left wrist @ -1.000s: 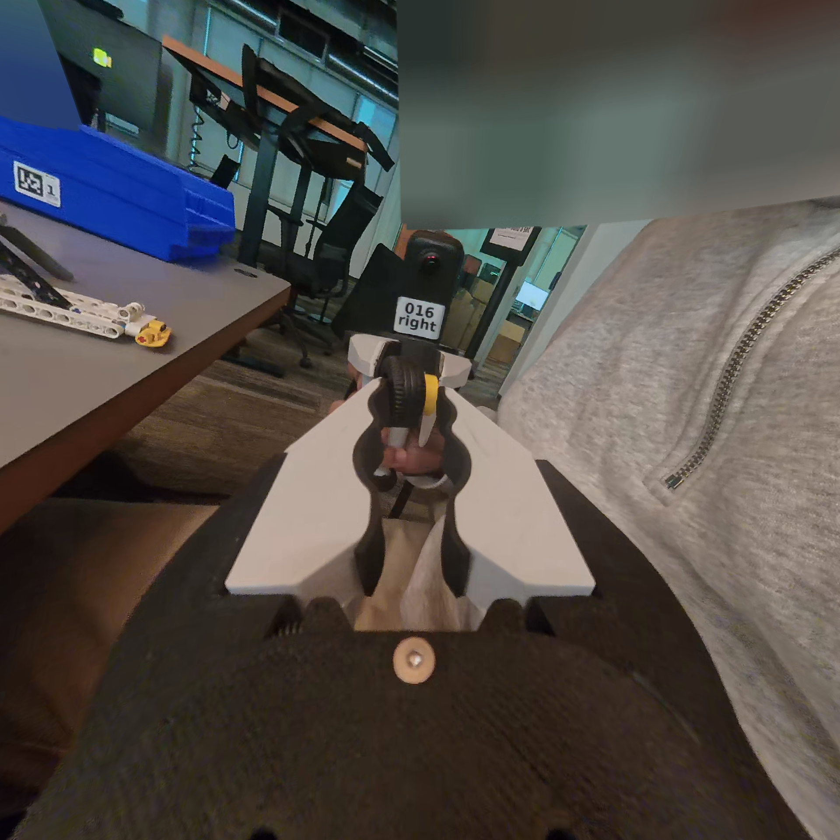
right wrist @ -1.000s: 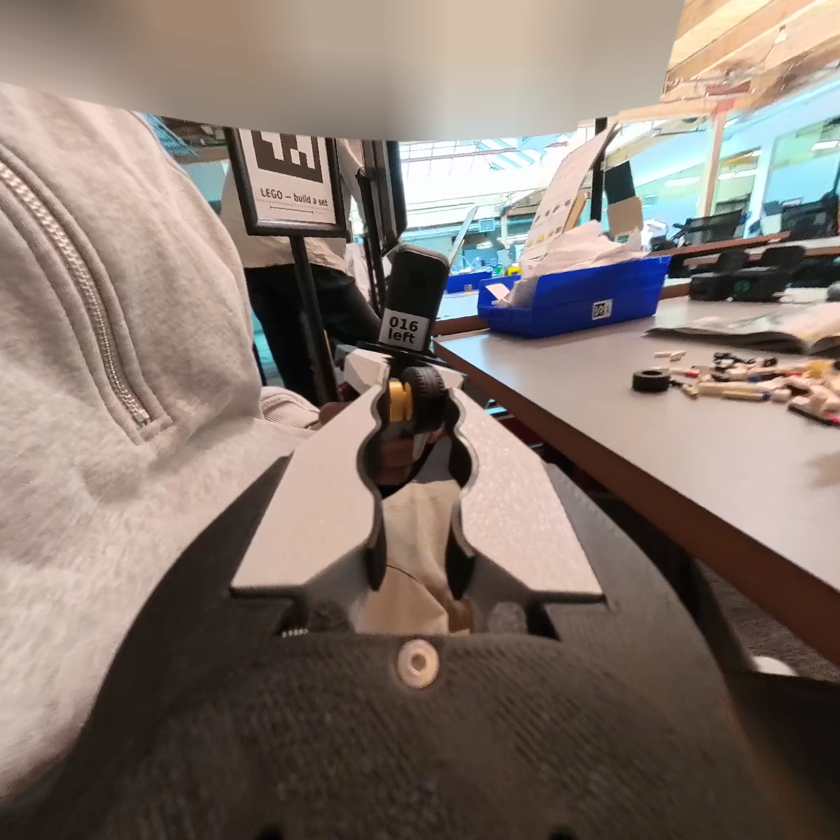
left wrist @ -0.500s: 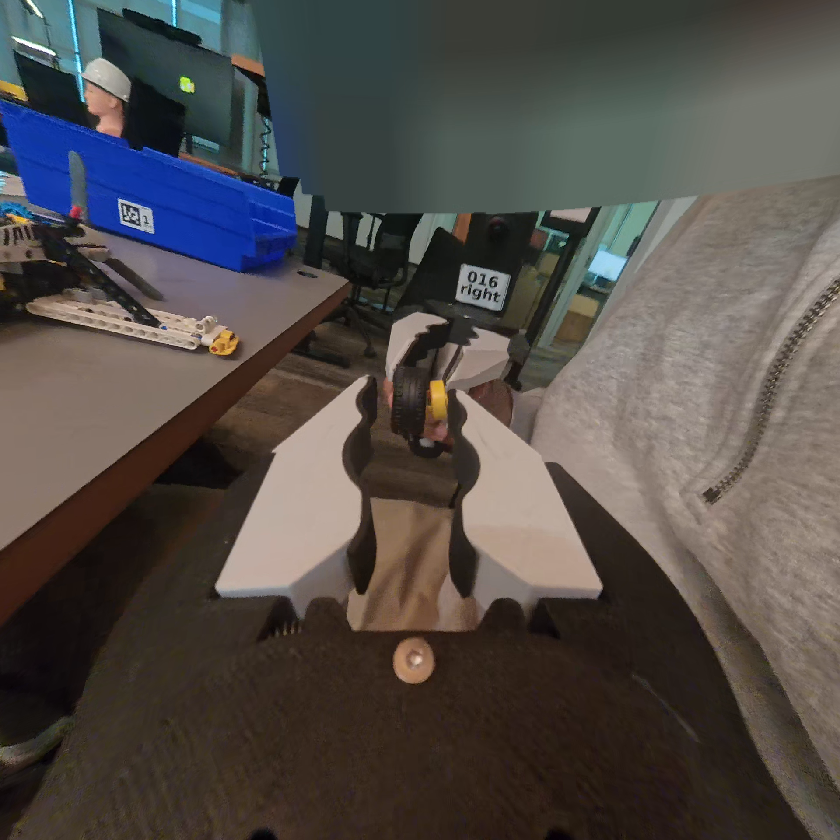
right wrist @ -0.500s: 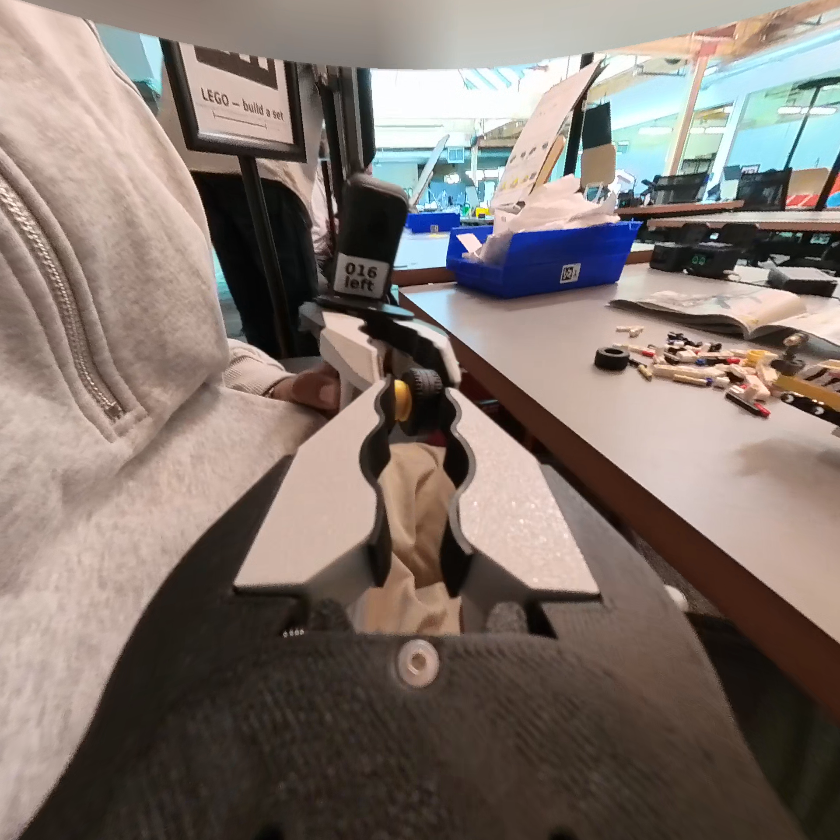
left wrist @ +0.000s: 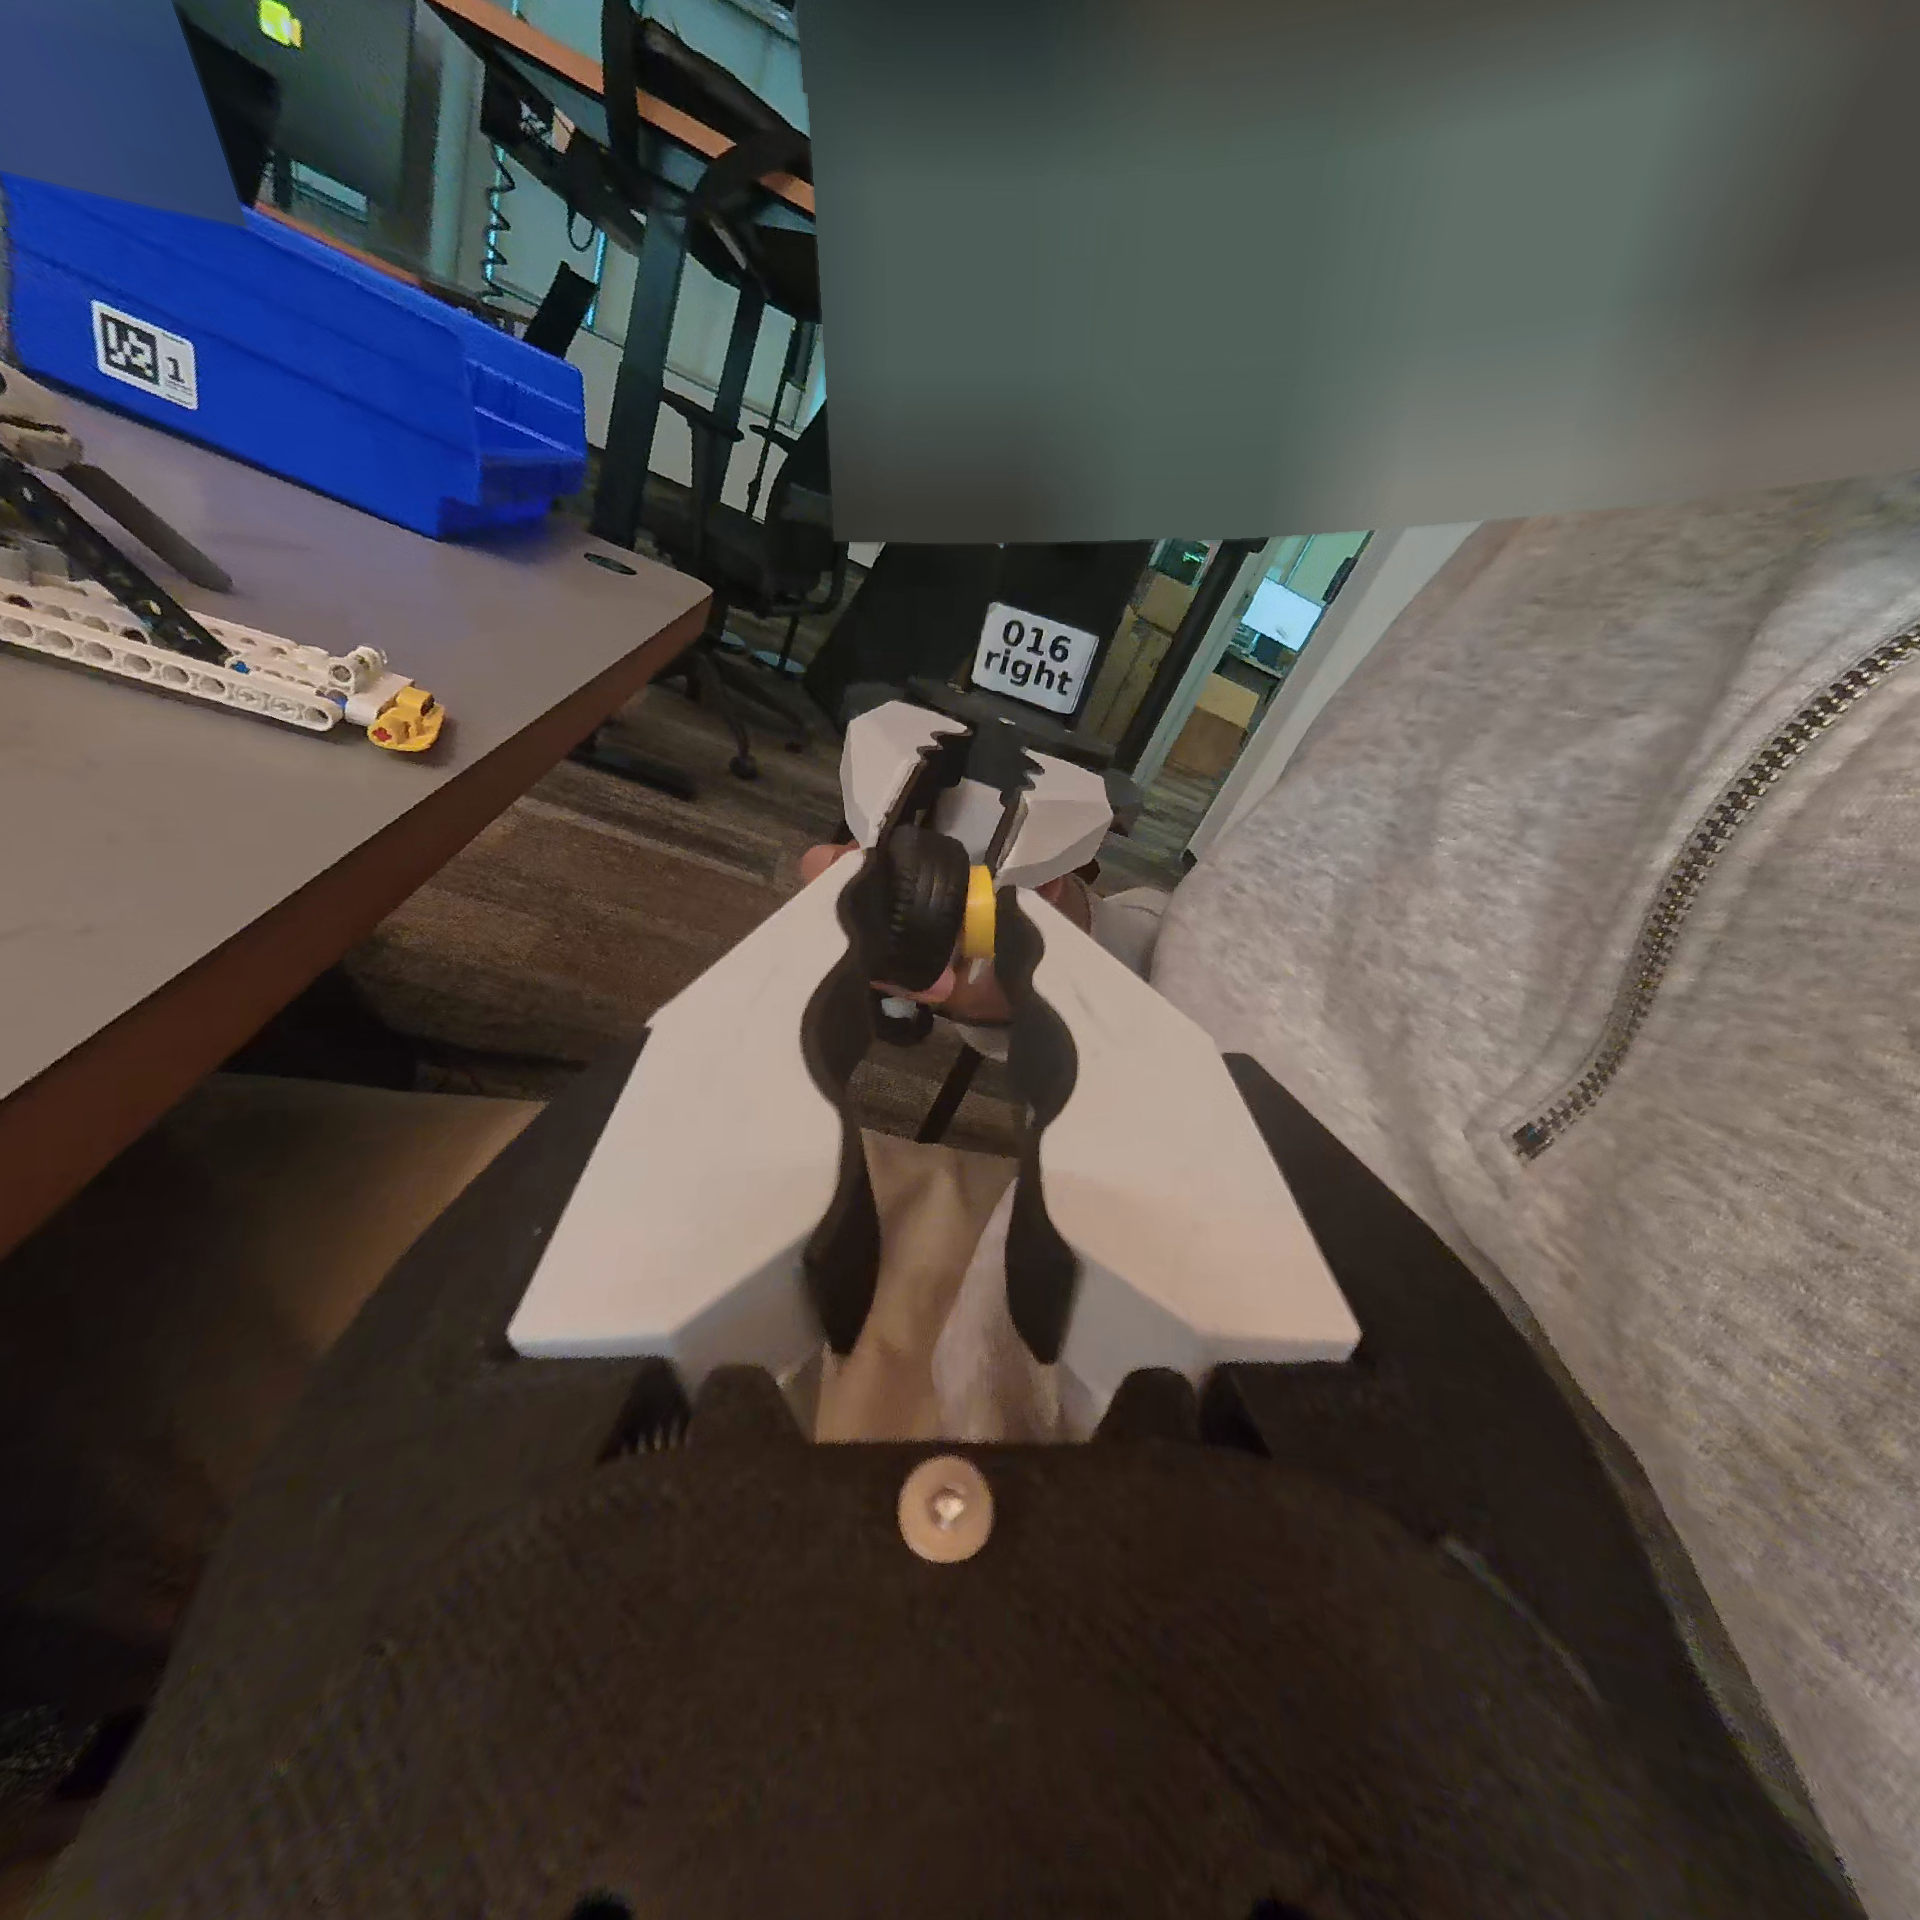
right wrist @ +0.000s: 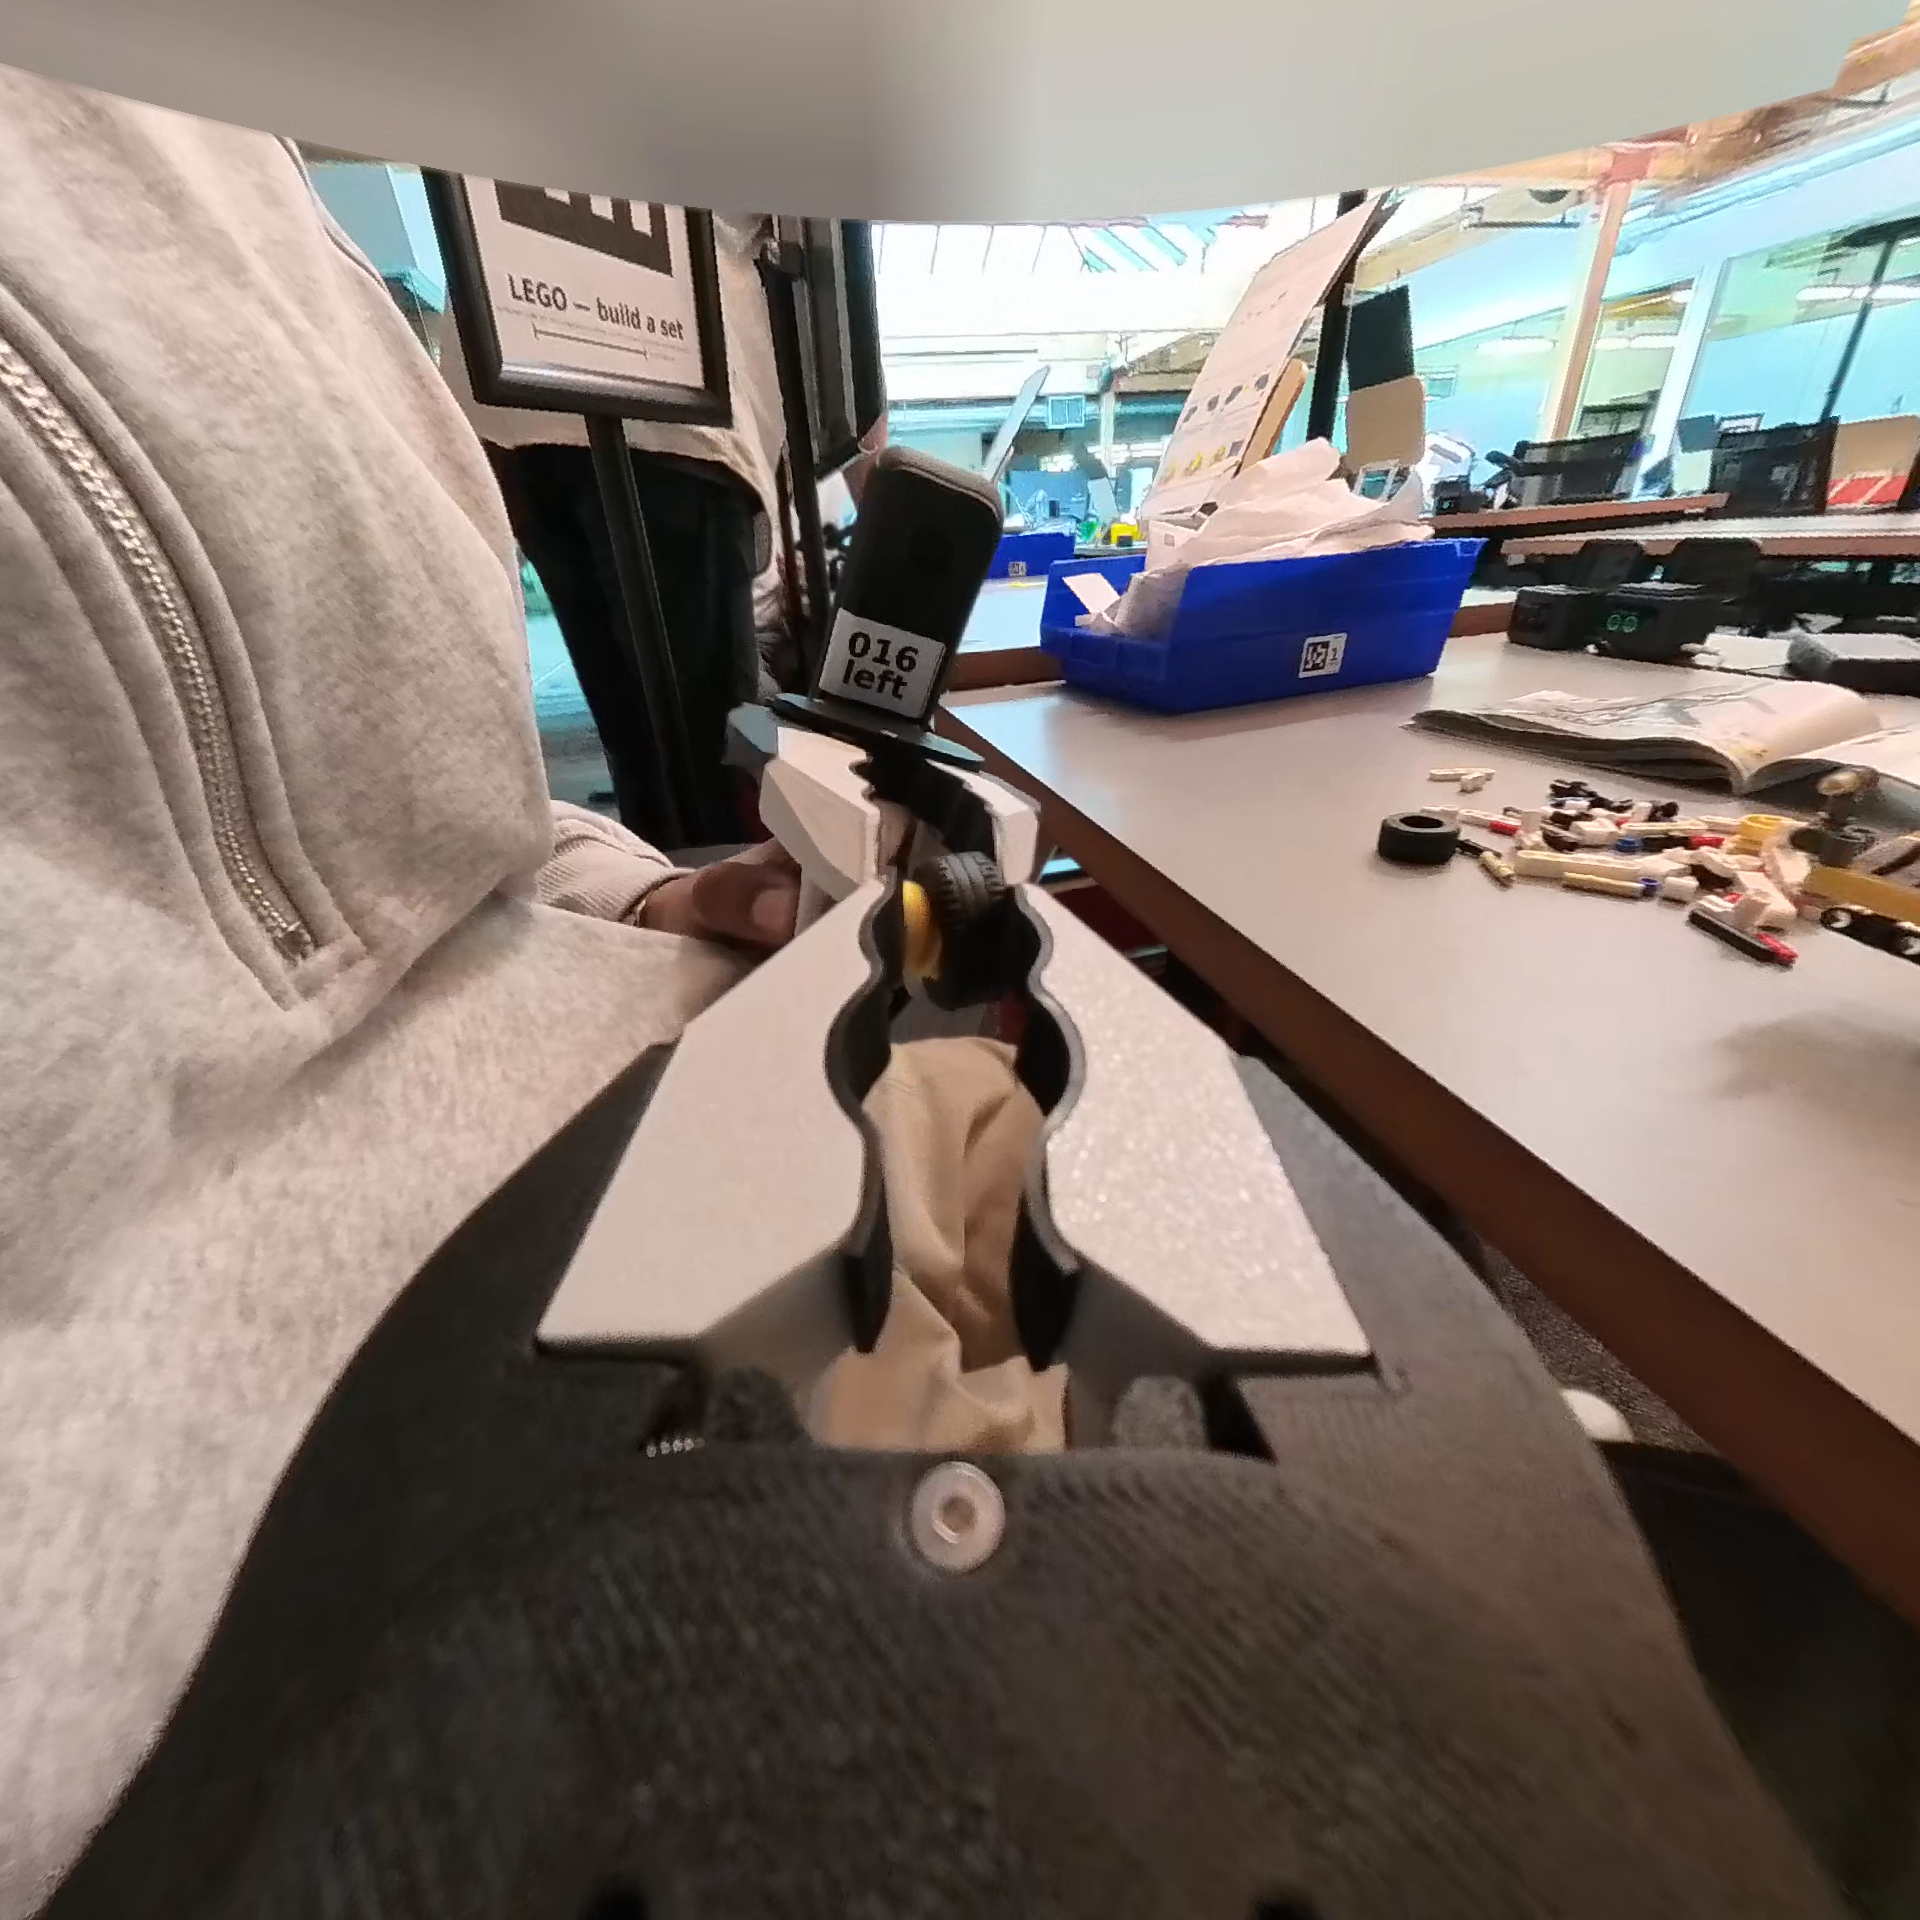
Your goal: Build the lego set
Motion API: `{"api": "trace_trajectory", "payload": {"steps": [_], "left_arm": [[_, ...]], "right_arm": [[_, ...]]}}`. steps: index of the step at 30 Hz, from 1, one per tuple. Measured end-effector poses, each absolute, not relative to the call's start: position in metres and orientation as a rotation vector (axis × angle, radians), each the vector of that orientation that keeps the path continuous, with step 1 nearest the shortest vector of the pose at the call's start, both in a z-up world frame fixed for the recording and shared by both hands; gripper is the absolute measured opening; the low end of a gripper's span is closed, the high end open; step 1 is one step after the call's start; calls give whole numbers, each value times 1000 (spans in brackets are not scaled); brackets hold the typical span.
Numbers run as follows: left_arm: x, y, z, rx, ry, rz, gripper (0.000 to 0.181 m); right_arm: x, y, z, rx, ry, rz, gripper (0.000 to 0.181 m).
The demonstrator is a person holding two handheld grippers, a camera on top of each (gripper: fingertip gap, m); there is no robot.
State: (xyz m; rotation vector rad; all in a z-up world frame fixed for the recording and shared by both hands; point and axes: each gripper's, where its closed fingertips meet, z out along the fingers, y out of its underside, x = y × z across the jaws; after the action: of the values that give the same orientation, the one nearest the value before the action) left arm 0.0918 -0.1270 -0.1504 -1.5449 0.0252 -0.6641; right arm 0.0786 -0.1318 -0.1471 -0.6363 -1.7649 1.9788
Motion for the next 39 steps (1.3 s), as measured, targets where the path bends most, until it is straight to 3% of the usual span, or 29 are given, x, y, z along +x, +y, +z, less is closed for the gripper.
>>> {"api": "trace_trajectory", "payload": {"steps": [3,5,6,11,21,39], "left_arm": [[90,-125,-148,-1532,27,-607,21],[87,-123,-151,-1547,26,-553,39],[89,-123,-152,-1554,39,-565,39],[99,-127,-143,-1508,74,-646,27],[104,-130,-135,-1482,98,-682,27],[93,-121,-153,-1503,-60,-874,25]], "right_arm": [[78,-129,-144,-637,-1730,1993,18],[82,-127,-133,-602,-1662,2039,17],[83,-126,-129,-587,-1633,2052,18],[87,-134,-126,-487,-1629,1953,18],[93,-138,-117,-376,-1614,1836,18],[77,-123,-135,-712,-1592,2329,19]]}}
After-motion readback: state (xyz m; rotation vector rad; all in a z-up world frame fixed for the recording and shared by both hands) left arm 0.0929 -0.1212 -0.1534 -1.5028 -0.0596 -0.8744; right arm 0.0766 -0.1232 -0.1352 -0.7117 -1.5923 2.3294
